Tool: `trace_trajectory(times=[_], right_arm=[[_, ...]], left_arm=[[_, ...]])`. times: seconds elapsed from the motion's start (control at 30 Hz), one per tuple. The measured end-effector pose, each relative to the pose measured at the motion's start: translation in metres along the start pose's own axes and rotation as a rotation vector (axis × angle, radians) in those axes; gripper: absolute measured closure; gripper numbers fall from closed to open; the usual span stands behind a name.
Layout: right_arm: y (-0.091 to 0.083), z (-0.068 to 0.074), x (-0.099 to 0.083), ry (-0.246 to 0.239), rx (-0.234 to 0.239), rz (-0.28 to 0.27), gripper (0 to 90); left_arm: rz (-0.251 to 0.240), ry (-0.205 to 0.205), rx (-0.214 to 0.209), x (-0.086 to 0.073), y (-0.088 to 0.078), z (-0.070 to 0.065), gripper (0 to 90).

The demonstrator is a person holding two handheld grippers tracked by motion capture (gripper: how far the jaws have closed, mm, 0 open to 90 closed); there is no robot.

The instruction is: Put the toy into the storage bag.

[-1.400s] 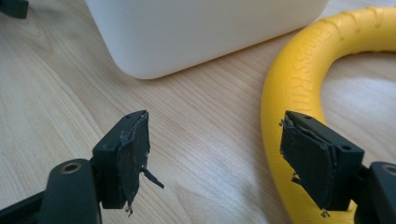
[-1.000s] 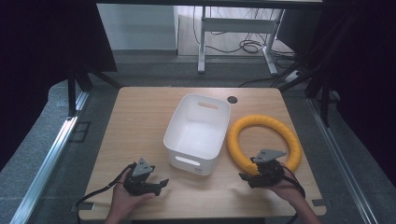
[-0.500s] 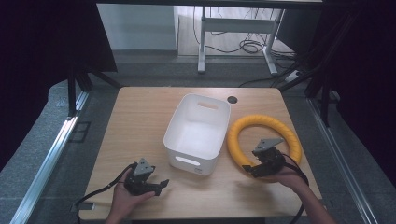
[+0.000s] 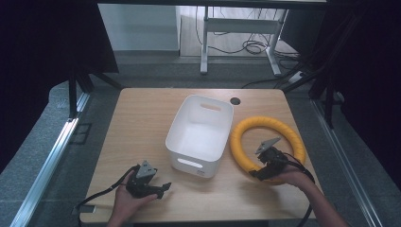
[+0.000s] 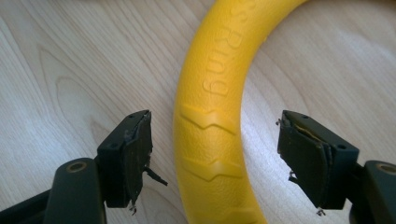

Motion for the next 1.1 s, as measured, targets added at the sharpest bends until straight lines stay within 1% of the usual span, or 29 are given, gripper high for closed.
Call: trace_trajectory(times=[0.07, 0.1, 0.13, 0.27, 0.33, 0.43, 0.67, 0.7, 0.77, 0.83, 0.9, 1.0, 1.1], right_arm=[[0.003, 0.000, -0.001, -0.005, 0.003, 0.017, 26.8], [0.003, 0.000, -0.001, -0.005, 0.003, 0.017, 26.8], [0.005, 0.000, -0.003, -0.014, 0.001, 0.039, 27.1], [0.010, 0.000, -0.004, -0.029, -0.008, 0.073, 28.1], [0.013, -0.001, -0.005, -0.039, -0.002, 0.093, 29.2], [0.017, -0.002, -0.006, -0.049, -0.006, 0.125, 30.4], [0.025, -0.001, -0.005, -0.078, -0.014, 0.181, 36.3], [0.025, -0.001, -0.005, -0.078, -0.014, 0.181, 36.3], [0.028, -0.001, -0.004, -0.087, -0.017, 0.202, 41.2], [0.030, -0.001, -0.003, -0.102, -0.002, 0.217, 42.4], [0.031, 0.000, -0.001, -0.097, 0.006, 0.224, 44.9], [0.032, 0.000, 0.001, -0.093, 0.017, 0.239, 46.1], [0.032, -0.001, 0.003, -0.099, 0.017, 0.248, 50.1]], left_arm=[[0.001, -0.001, -0.001, 0.000, 0.000, 0.000, 23.3], [0.001, -0.001, -0.001, 0.000, 0.000, 0.000, 23.3], [0.003, -0.002, 0.000, 0.000, 0.001, 0.000, 23.3], [0.009, -0.002, -0.003, -0.001, 0.003, 0.000, 23.3], [0.012, -0.002, -0.004, -0.001, 0.003, -0.001, 23.3], [0.010, 0.000, -0.003, -0.001, 0.003, 0.000, 23.3], [0.017, 0.002, -0.003, -0.001, 0.004, -0.001, 23.3], [0.017, 0.002, -0.003, -0.001, 0.004, -0.001, 23.3], [0.017, 0.003, -0.003, -0.001, 0.004, -0.001, 23.2], [0.018, 0.004, -0.001, -0.001, 0.004, 0.000, 23.2], [0.017, 0.004, -0.001, -0.001, 0.004, 0.000, 23.2], [0.018, 0.004, -0.002, -0.002, 0.005, -0.001, 23.2], [0.018, 0.004, -0.003, -0.002, 0.005, -0.001, 23.2]])
Point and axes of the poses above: each handheld gripper's, and its own axes: y roughly forward along the jaws, x roughly out of its top, z roughly to its left, the point moved 4 cm from there along y, roughly forward along the jaws, and after that the axes turned 13 degrees about y, right-handed, at the moved point
